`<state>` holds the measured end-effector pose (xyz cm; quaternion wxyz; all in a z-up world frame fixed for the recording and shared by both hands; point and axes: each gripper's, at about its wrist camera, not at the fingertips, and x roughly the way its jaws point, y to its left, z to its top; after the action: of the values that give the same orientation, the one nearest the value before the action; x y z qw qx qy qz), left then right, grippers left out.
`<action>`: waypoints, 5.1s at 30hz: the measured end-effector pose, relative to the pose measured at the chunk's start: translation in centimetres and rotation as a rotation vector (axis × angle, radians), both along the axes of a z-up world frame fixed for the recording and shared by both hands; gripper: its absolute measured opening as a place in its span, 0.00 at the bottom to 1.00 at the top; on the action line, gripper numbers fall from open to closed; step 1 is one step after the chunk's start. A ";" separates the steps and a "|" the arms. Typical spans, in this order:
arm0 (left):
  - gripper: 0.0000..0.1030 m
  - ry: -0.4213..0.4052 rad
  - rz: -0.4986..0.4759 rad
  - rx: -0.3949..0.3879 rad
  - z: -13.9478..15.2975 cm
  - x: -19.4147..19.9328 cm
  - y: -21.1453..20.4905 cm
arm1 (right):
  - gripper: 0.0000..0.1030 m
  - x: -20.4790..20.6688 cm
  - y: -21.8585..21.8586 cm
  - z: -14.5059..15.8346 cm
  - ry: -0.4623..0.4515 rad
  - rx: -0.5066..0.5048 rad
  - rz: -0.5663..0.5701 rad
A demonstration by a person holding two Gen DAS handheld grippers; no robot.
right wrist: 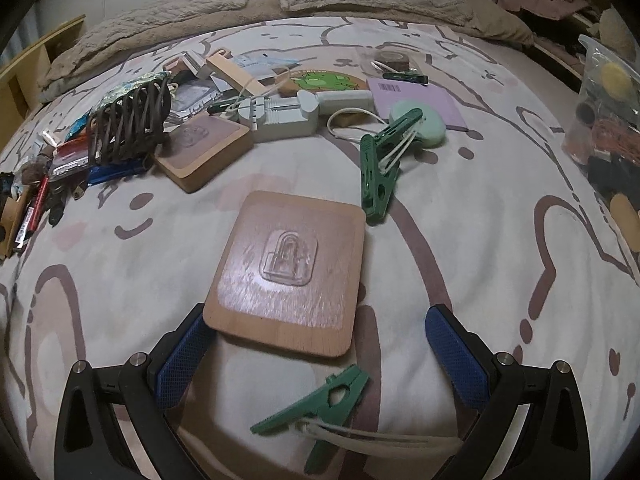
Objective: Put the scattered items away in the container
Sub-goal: 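Move the left tool to the oval wooden board while the right tool approaches the square wooden plate, then grasp the oval wooden board with the left tool while the right tool grasps the square wooden plate, then lift the square wooden plate with the right tool and carry it toward the white box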
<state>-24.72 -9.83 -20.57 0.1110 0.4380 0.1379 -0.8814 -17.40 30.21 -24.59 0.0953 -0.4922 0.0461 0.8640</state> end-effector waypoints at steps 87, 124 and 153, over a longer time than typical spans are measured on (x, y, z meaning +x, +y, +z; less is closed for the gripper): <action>0.91 0.097 -0.310 -0.154 -0.8 14.1 10.5 | 1.00 -0.3 -1.4 0.0 0.032 -0.041 -0.036; 0.91 0.091 -0.321 -0.148 -1.3 18.4 10.8 | 0.66 9.3 -6.0 1.1 0.132 -0.041 0.124; 0.91 0.143 -0.298 -0.141 1.2 21.0 9.5 | 0.65 14.2 -9.8 3.7 0.157 -0.115 0.247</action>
<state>-3.70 -0.29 -19.38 -0.0004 0.3809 0.0169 -0.9245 -3.21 20.40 -20.85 -0.0437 -0.4296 0.0418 0.9010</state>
